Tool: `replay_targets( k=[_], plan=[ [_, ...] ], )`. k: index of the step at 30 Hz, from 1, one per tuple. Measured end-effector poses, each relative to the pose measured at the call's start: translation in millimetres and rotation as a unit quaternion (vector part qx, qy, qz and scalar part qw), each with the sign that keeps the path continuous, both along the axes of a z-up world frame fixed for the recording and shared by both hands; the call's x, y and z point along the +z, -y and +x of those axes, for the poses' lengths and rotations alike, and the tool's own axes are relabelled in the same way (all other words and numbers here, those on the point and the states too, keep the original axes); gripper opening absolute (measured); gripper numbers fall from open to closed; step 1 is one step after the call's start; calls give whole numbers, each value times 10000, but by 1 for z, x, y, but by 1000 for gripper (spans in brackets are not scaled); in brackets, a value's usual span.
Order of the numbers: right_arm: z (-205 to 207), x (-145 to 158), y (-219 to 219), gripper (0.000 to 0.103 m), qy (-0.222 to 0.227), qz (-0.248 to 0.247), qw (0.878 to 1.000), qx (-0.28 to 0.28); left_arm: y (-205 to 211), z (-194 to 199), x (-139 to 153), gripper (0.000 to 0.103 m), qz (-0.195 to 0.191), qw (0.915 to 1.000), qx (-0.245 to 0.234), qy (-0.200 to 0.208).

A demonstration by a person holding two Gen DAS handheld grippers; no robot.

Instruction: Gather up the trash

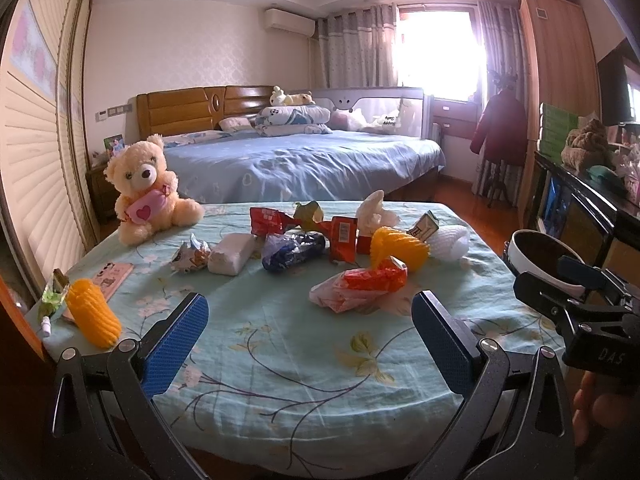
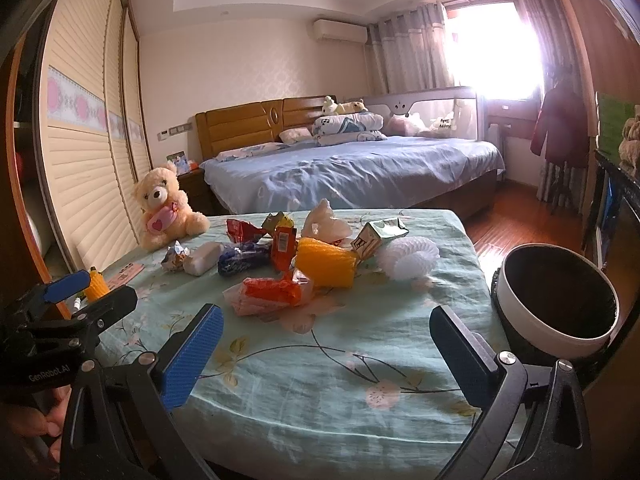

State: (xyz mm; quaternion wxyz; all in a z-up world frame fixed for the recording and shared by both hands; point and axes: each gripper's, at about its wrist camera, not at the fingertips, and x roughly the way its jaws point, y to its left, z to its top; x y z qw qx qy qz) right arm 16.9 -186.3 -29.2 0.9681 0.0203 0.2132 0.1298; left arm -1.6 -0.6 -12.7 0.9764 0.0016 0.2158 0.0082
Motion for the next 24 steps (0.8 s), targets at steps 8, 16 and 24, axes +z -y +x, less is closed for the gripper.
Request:
replay_targets(
  k=[8,16,24],
  plan=[
    [5,-3,4,103,-100,32,9999,10,-6,8,-6,103,-98,9998,-58,-142],
    [27,-11,6,103,-376,43,9993,42,-18,36,-23,100,-252,9979,-227,-556],
    [70,-28,2,96,-903,89,9957,170,-23,85,-46,85,-404,9907,-547,-1175]
  ],
)
